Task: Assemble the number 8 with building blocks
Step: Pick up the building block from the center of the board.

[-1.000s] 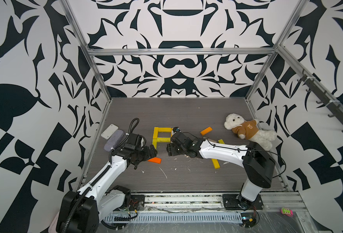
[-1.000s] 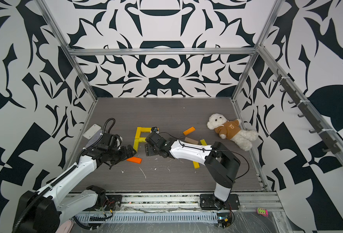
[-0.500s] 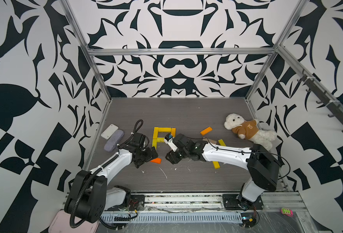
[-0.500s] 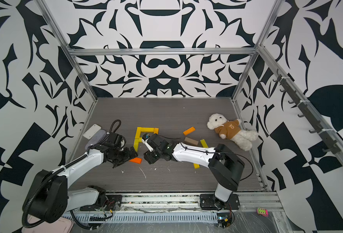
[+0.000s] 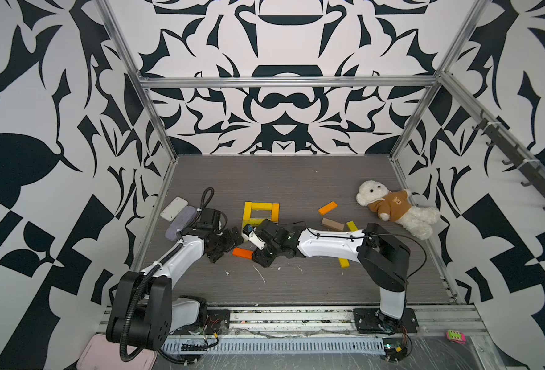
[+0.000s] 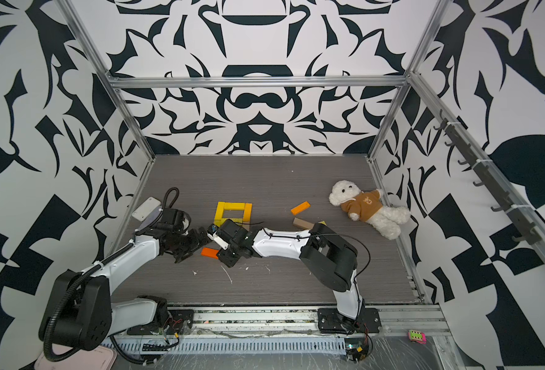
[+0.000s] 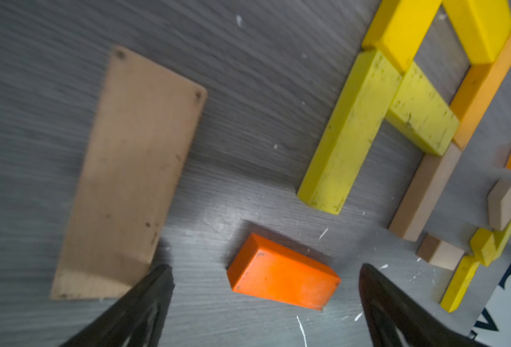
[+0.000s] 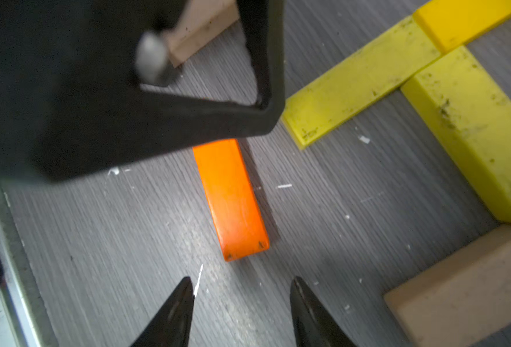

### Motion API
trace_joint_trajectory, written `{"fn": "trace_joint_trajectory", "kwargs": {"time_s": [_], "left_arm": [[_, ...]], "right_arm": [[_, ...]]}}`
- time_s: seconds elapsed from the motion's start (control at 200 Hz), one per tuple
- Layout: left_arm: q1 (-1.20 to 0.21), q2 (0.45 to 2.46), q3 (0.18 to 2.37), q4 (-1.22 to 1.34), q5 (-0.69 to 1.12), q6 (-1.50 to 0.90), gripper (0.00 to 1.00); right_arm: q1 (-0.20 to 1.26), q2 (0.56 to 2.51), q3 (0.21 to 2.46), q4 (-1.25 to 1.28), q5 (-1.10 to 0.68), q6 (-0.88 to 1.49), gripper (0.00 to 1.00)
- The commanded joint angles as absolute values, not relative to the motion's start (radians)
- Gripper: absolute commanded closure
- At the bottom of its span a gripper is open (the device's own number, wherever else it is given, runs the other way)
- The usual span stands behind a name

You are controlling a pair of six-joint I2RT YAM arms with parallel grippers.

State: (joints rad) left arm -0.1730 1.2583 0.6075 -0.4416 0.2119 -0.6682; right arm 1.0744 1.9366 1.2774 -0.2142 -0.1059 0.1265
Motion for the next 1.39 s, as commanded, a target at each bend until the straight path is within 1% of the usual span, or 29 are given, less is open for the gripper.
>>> {"fn": "trace_joint_trajectory", "kwargs": {"time_s": [0.0, 0.135, 0.235, 0.425, 0.665, 0.825, 0.92, 1.025, 1.1, 1.39], "left_arm": [[-0.118, 1.246, 0.615, -0.425, 0.269, -0.682, 0.01], [-0.035, 1.238, 0.601, -0.389, 0.35, -0.691, 0.01], [-0.007, 1.228, 0.606, -0.391, 0.365, -0.685, 0.01], [0.005, 1.213, 0.611, -0.392, 0.383, -0.68, 0.01], [0.006, 1.2, 0.612, -0.392, 0.394, -0.681, 0.01], [0.014, 1.196, 0.616, -0.397, 0.393, -0.681, 0.01], [0.02, 1.197, 0.617, -0.396, 0.396, -0.682, 0.01], [0.02, 1.198, 0.621, -0.397, 0.397, -0.678, 0.01], [0.021, 1.197, 0.621, -0.397, 0.399, -0.664, 0.01], [0.021, 1.215, 0.63, -0.404, 0.453, -0.6, 0.01]], "right_arm": [[1.086, 1.956, 1.353, -0.234, -0.079, 0.082, 0.46], [1.098, 2.008, 1.421, -0.268, -0.084, 0.043, 0.49], [1.104, 2.037, 1.455, -0.283, -0.088, 0.021, 0.51], [1.108, 2.075, 1.499, -0.32, -0.116, -0.006, 0.54], [1.115, 2.107, 1.522, -0.343, -0.116, -0.017, 0.55], [1.117, 2.125, 1.54, -0.347, -0.107, -0.023, 0.59], [1.124, 2.131, 1.552, -0.36, -0.105, -0.045, 0.65], [1.127, 2.124, 1.553, -0.381, -0.096, -0.068, 0.71], [1.127, 2.106, 1.538, -0.388, -0.092, -0.078, 0.73], [1.123, 1.992, 1.435, -0.408, -0.083, -0.118, 0.76]]}}
